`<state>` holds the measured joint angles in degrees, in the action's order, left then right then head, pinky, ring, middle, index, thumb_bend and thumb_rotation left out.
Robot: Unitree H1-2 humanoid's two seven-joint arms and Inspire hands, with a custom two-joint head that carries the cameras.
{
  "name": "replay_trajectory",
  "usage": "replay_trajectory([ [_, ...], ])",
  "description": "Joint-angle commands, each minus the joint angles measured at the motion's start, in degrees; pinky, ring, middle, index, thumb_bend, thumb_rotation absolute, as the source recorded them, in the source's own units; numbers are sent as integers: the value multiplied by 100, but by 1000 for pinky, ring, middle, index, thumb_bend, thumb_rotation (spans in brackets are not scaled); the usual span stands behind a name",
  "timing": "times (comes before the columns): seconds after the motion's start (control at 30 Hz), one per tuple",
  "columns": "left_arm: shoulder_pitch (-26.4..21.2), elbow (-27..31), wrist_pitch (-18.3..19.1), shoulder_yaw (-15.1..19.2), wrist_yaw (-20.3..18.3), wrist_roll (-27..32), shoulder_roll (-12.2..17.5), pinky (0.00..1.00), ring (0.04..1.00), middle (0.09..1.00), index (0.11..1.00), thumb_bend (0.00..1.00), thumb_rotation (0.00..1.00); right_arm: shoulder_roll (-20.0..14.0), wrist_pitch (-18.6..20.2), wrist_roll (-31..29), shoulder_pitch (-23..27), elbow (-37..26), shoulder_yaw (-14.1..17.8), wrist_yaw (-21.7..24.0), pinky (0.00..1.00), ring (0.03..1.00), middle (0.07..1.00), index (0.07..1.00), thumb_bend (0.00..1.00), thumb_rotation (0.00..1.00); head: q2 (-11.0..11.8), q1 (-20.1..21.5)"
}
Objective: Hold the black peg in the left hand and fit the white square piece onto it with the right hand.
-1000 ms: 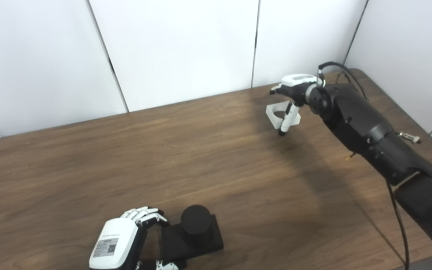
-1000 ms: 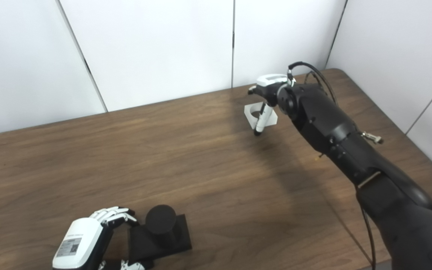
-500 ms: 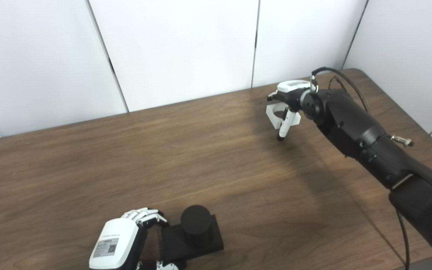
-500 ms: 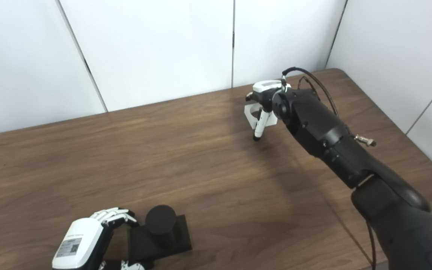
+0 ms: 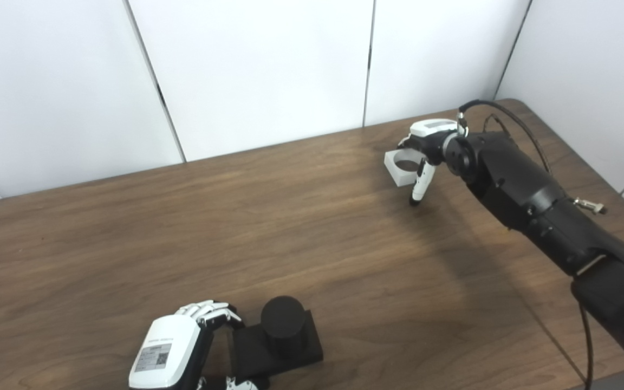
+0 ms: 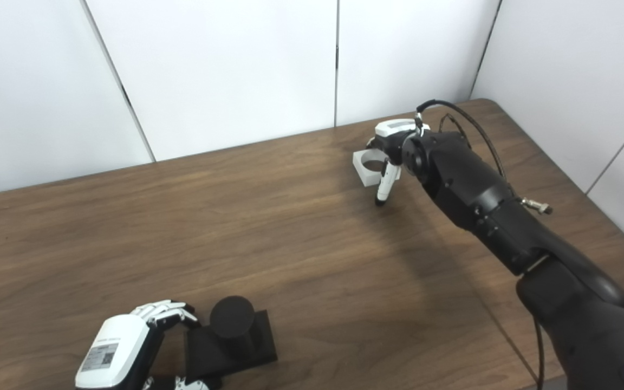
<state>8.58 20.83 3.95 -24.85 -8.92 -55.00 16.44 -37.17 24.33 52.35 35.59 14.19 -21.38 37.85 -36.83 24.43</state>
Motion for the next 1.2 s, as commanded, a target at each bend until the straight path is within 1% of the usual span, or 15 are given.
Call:
replay_trajectory([
  [0.0,163,-39,42,-80,-373,-146,105,803,800,758,487,519,47,-204,53,83,184,-98,94,-155,1000,1000,982,868,827,224,-7,3],
  [0.2,164,-19,50,-55,-409,-123,78,803,799,757,487,519,47,-247,22,103,181,-106,78,-136,1000,1000,982,857,822,210,-7,3],
  [0.43,157,-47,22,-48,-385,-155,75,802,799,757,487,519,47,-252,8,86,141,-129,72,-132,1000,1000,970,842,804,216,-7,3],
  [0.47,159,-47,17,-45,-376,-144,71,802,798,756,487,520,47,-249,-23,71,122,-143,68,-144,1000,998,965,835,799,212,-42,25],
  [0.57,158,-51,0,-42,-351,-145,64,801,796,754,486,520,47,-249,-167,52,68,-154,33,-230,999,980,945,789,775,203,-50,22],
  [0.63,158,-47,7,-43,-354,-163,55,797,794,752,486,520,47,-224,-237,14,28,-111,58,-392,984,966,929,748,766,188,-54,19],
  [0.67,159,-47,8,-41,-352,-160,50,797,794,752,486,520,47,-204,-275,-30,5,-81,95,-495,967,951,908,696,763,162,-63,17],
  [0.7,159,-46,6,-39,-351,-156,48,797,794,752,486,520,47,-188,-321,-91,-16,-59,136,-588,939,936,882,576,622,148,-63,17],
  [0.73,157,-48,0,-38,-348,-151,47,797,794,752,486,520,47,-169,-368,-170,-35,-35,186,-680,915,924,864,534,574,142,-65,15],
  [0.77,152,-46,0,-37,-352,-149,45,796,794,752,486,520,47,-145,-363,-241,-50,-14,235,-735,880,905,840,511,548,136,-69,20],
  [0.83,146,-39,4,-34,-368,-140,41,797,794,752,486,520,47,-107,-275,-331,-49,29,269,-728,831,865,800,491,526,129,-65,18],
  [0.93,132,-34,17,-28,-390,-128,32,800,797,754,486,520,47,-89,-216,-364,-44,91,240,-693,684,722,721,488,521,128,-62,10],
  [1.0,118,-32,27,-27,-402,-137,21,801,799,754,486,520,47,-100,-236,-358,-61,112,198,-710,618,667,686,488,521,128,-57,4],
  [1.07,109,-37,29,-24,-405,-143,9,799,798,754,486,520,46,-111,-248,-351,-77,133,166,-728,598,651,674,488,521,128,-50,-5],
  [1.17,97,-48,33,-19,-407,-142,-12,796,796,752,486,520,47,-135,-267,-335,-132,111,136,-747,623,686,686,487,521,127,-44,-8],
])
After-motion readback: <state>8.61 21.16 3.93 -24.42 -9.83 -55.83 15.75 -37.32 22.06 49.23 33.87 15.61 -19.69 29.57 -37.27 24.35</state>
